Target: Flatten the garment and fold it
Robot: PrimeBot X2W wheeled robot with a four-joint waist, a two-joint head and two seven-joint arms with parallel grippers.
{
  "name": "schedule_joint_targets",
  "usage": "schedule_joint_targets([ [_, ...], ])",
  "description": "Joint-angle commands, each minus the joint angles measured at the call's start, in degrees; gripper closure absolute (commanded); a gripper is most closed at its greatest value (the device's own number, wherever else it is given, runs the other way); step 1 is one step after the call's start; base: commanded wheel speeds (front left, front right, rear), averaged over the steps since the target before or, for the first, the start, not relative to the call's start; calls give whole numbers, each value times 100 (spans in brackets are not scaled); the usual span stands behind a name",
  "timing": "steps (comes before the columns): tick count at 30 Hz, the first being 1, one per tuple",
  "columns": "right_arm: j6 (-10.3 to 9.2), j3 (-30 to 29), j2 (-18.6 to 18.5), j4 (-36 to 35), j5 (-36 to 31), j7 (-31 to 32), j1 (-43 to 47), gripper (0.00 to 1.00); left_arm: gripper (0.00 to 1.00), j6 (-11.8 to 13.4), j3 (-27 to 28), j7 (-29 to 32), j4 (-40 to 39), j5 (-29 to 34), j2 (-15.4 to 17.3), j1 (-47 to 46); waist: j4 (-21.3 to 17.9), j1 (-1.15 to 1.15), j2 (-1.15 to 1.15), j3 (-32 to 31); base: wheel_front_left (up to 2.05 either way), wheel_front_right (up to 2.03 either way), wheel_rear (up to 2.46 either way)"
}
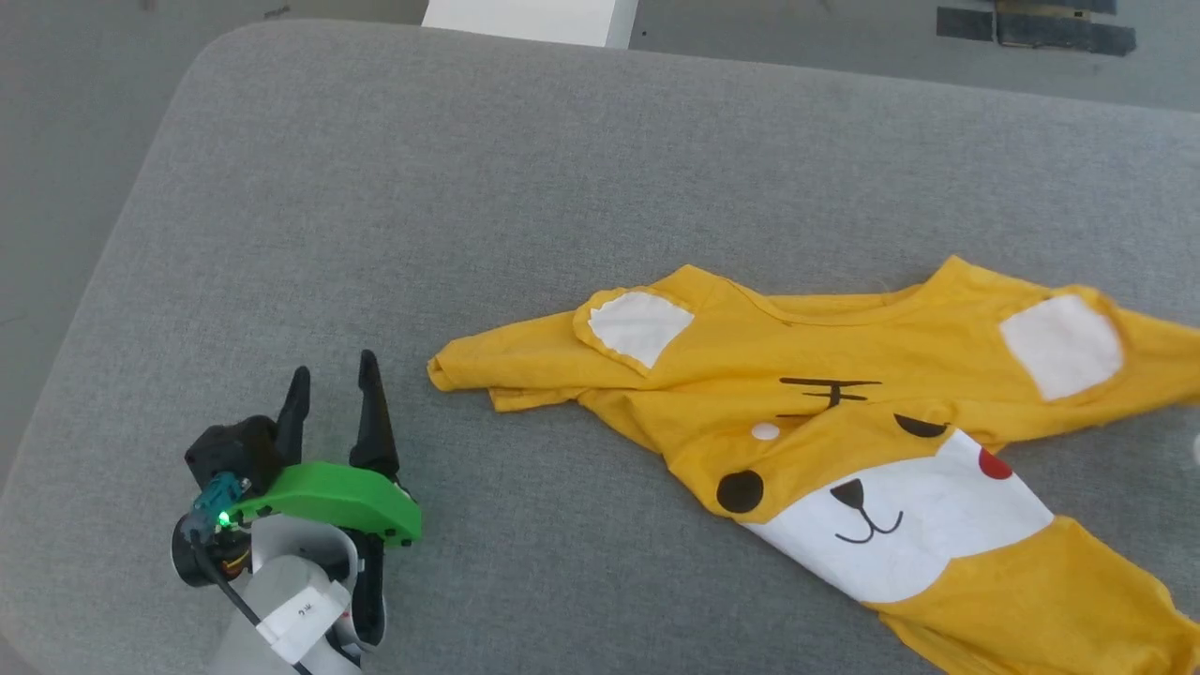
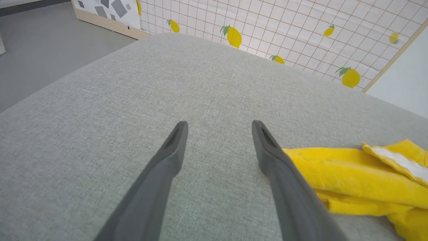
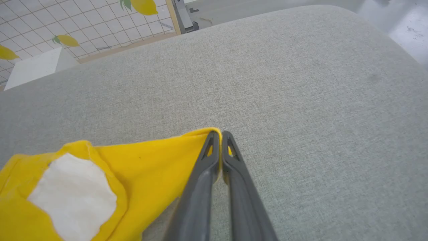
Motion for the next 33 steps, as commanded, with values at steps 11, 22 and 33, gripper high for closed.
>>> schedule_joint_targets([
  [11,-8,1444,8,-831,462,-1320,1292,0,0,-201,-370,643,-134,243,316,-227,-388,0,0,-169,0,0,0],
  [22,-8,2339,8,-1508,966,-1574,2004,0,0,-419,-720,2915,-23,267,986,-620,-889,0,0,35,0,0,0],
  [33,-8,2483,8,-1539,1074,-1591,1949,0,71,-618,-1060,5307,-33,-148,1275,-523,-1086,0,0,218,0,0,0],
])
